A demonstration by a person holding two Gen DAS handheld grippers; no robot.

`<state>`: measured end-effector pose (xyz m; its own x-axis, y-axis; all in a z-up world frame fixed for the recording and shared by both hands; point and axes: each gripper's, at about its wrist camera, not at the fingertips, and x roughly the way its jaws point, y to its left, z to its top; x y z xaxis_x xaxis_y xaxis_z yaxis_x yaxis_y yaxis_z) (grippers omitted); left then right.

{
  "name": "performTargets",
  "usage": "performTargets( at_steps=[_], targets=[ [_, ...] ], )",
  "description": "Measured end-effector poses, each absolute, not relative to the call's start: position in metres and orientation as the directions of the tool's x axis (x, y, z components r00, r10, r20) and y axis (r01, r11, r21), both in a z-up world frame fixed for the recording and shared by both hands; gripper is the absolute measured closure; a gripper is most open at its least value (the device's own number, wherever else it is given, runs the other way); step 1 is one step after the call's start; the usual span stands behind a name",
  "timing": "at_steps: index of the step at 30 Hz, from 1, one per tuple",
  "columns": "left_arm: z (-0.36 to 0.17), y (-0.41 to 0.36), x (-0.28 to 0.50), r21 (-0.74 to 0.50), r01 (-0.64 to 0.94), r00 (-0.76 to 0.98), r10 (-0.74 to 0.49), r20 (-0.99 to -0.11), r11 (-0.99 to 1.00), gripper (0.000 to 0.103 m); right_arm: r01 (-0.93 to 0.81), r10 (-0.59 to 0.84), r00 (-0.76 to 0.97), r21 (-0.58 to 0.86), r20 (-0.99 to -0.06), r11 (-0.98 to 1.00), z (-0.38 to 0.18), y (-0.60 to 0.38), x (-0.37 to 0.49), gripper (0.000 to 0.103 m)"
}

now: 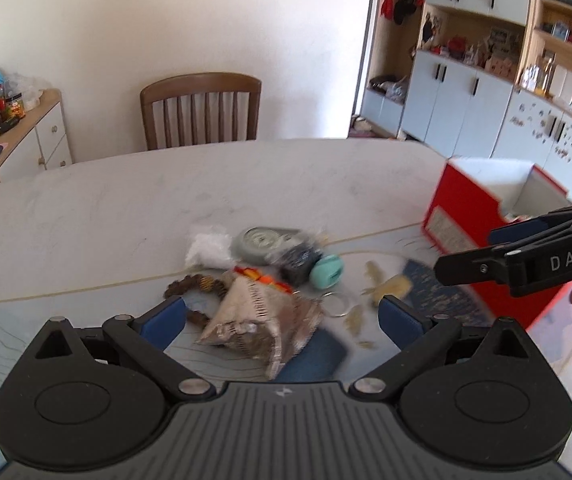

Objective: Organize objects
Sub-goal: 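Move both grippers back over the remaining items on the table, then close the left gripper on the foil snack bag while the right grips the soap bar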

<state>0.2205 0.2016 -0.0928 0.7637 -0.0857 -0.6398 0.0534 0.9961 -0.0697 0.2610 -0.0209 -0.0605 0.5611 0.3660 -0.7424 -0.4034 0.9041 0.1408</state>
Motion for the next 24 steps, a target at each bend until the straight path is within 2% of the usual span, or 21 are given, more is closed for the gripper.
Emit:
performTargets(
  at_steps=[8, 16, 19, 24],
  targets=[
    [-0.126, 0.211, 0.248, -0.049, 0.065, 0.718, -0.081, -0.691, 0.997, 0.0, -0.417, 0.32, 0.51, 0.095, -0.799, 0.904, -0.095, -0.01, 0.285, 0.009],
    [-0.142, 0.21, 0.263, 0.004, 0.068, 0.72, -0.046, -0.693, 0.998, 0.002, -0.417, 0.283, 0.472, 0.071, -0.835, 0.906, -0.121, -0.001, 0.305, 0.016],
    [-0.144, 0.208, 0.265, 0.021, 0.076, 0.725, -0.04, -0.688, 0.997, 0.007, -0.418, 0.275, 0.465, 0.065, -0.841, 0.906, -0.127, 0.002, 0.31, 0.02],
    [-0.146, 0.204, 0.265, 0.043, 0.086, 0.731, -0.034, -0.681, 0.995, 0.025, -0.415, 0.272, 0.46, 0.066, -0.845, 0.907, -0.134, 0.001, 0.315, 0.025]
  ],
)
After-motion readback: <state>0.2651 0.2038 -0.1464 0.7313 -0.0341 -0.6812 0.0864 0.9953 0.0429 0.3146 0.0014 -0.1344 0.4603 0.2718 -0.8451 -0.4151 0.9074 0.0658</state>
